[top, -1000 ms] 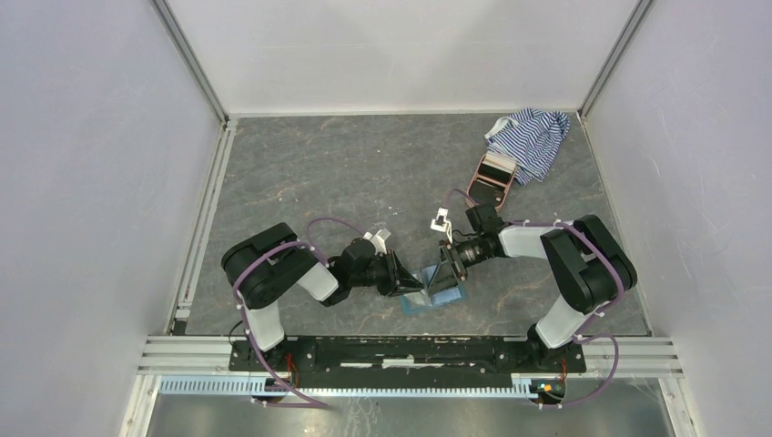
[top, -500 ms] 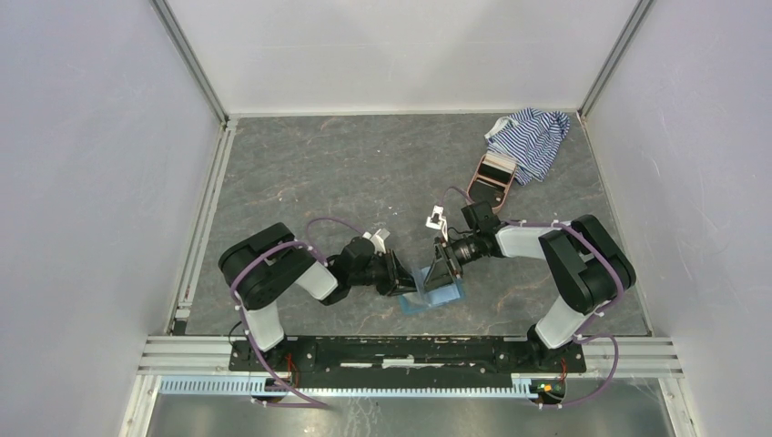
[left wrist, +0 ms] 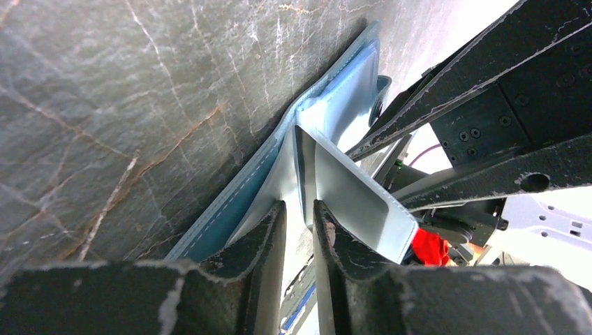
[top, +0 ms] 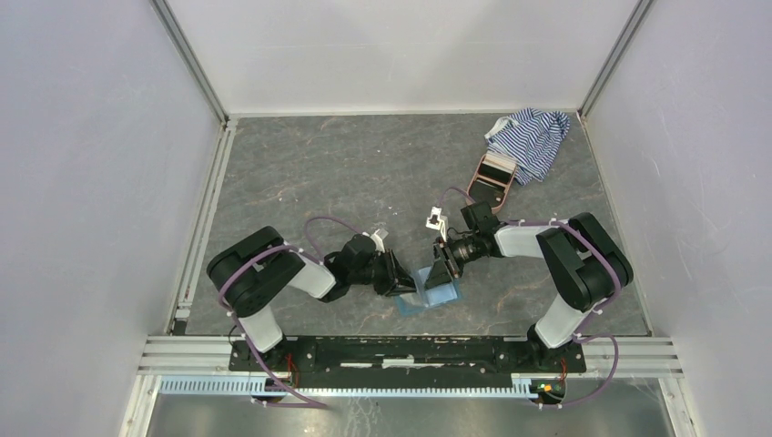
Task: Put the credit cards into the card holder
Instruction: Turn over the card slot in the card holder.
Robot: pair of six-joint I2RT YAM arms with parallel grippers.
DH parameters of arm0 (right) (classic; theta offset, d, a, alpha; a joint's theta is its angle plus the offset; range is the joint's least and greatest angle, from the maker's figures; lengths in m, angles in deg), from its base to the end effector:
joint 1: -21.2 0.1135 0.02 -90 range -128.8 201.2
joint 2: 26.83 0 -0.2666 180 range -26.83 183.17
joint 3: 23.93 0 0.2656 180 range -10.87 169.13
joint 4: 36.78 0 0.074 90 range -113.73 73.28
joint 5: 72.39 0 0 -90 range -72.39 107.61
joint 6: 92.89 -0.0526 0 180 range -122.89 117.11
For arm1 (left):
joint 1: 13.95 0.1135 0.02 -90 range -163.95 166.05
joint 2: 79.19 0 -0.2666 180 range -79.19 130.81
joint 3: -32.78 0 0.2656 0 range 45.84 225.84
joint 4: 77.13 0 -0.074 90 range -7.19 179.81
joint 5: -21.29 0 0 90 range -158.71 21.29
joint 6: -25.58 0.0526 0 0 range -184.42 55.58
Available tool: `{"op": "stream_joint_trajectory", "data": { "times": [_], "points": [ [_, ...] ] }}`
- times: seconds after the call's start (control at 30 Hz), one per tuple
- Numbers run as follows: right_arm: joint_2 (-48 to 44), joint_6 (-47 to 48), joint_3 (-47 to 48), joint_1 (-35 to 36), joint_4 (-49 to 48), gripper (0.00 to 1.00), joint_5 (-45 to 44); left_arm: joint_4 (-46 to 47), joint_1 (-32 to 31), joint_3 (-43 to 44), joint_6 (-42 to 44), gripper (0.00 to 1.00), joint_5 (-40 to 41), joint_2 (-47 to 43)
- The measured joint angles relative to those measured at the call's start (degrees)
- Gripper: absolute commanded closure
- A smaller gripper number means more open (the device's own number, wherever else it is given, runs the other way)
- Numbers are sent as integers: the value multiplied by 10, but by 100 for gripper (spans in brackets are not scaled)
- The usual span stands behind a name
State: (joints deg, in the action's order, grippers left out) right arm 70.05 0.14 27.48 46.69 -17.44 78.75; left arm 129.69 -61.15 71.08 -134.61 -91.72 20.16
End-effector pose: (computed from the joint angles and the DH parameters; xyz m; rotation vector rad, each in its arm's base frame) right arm 0.2334 0.1623 0.0989 -0.9364 2.3438 1.5586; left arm 0.1840 -0.2290 0.0753 -0.2418 2.5828 -1.4388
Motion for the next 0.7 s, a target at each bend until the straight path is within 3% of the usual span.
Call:
{"op": "stream_joint_trajectory", "data": {
  "times": [0.7],
  "points": [
    [7, 5, 0, 0, 3, 67, -35, -94, 19, 14, 13, 69, -1, -40]
  ]
}}
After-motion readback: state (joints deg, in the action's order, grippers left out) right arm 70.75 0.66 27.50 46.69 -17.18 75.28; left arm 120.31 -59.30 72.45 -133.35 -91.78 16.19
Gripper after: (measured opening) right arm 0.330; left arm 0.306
